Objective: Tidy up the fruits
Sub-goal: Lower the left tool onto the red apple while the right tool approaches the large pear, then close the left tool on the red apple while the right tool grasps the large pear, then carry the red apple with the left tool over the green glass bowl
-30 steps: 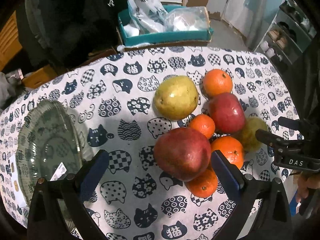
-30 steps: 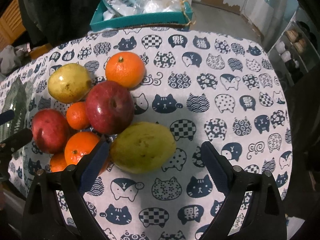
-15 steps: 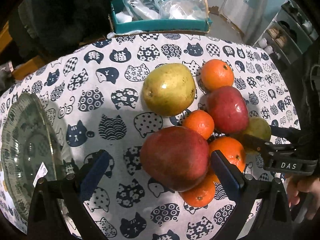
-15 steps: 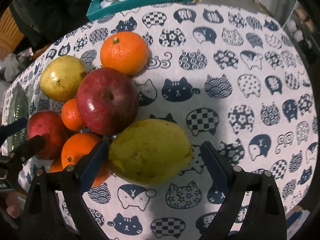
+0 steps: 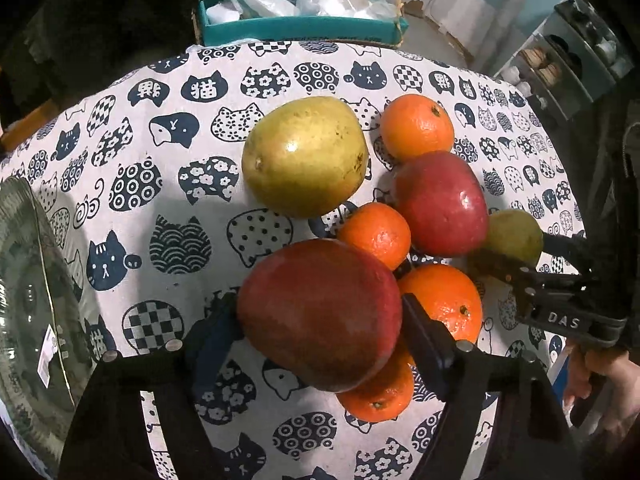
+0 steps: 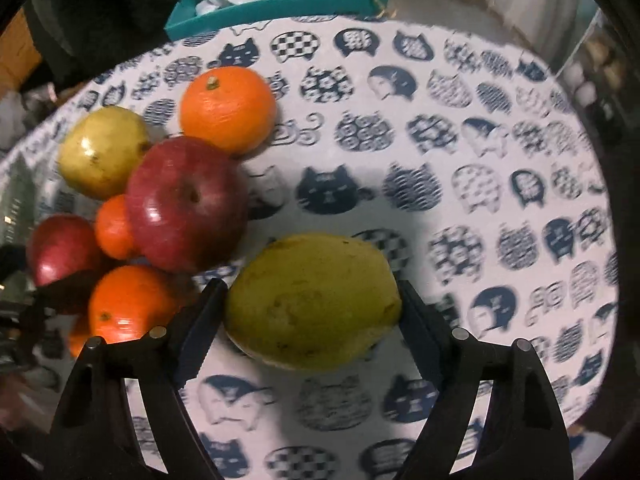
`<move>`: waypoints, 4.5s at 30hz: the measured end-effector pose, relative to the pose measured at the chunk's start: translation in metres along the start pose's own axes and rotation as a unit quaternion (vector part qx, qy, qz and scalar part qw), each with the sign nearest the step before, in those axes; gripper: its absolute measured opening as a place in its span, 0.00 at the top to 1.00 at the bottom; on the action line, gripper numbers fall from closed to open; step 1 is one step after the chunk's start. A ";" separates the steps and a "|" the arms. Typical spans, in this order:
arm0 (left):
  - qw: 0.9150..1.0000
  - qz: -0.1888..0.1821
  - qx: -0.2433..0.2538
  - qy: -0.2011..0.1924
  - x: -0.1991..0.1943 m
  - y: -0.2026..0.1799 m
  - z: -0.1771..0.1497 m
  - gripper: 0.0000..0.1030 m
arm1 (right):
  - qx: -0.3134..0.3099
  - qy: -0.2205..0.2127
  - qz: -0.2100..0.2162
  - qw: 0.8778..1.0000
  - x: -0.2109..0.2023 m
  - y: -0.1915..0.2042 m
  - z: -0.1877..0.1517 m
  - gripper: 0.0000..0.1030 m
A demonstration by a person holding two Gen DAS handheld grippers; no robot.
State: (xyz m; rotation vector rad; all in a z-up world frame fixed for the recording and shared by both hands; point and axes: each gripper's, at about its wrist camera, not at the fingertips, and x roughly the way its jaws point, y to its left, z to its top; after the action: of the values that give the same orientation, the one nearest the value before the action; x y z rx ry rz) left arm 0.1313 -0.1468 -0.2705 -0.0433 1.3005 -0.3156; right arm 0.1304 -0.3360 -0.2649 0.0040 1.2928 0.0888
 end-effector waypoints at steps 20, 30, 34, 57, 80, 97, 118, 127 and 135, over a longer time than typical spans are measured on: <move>1.000 -0.006 -0.010 -0.007 0.002 0.004 0.000 0.22 | -0.001 0.008 0.005 1.000 0.012 0.004 0.001 0.25; 0.998 0.016 0.014 -0.055 -0.025 -0.002 -0.004 0.22 | -0.017 -0.034 -0.024 0.999 -0.009 0.013 -0.010 0.25; 0.997 0.018 0.011 -0.075 -0.041 -0.001 -0.006 0.22 | -0.018 -0.059 -0.030 0.998 -0.026 0.012 -0.013 0.25; 0.982 0.050 -0.021 -0.180 -0.145 0.022 -0.029 0.22 | -0.037 -0.202 -0.016 0.978 -0.141 0.047 -0.001 0.25; 0.963 0.084 -0.067 -0.245 -0.223 0.080 -0.059 0.22 | -0.101 -0.265 0.028 0.959 -0.198 0.126 0.009 0.25; 0.953 0.113 -0.139 -0.242 -0.229 0.161 -0.076 0.22 | -0.160 -0.241 0.076 0.954 -0.173 0.228 0.038 0.25; 0.962 0.121 -0.201 -0.140 -0.141 0.245 -0.086 0.22 | -0.219 -0.129 0.105 0.961 -0.071 0.330 0.055 0.25; 0.968 0.101 -0.207 -0.095 -0.101 0.254 -0.086 0.22 | -0.220 -0.102 0.103 0.965 -0.047 0.340 0.057 0.25; 0.970 0.096 -0.214 -0.057 -0.075 0.260 -0.084 0.22 | -0.222 -0.093 0.105 0.965 -0.040 0.346 0.057 0.25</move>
State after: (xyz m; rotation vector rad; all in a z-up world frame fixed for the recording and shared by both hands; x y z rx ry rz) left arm 0.0876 0.1335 -0.2768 -0.2943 1.2280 0.1360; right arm 0.1521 0.0091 -0.1922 -0.2309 1.0577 0.5468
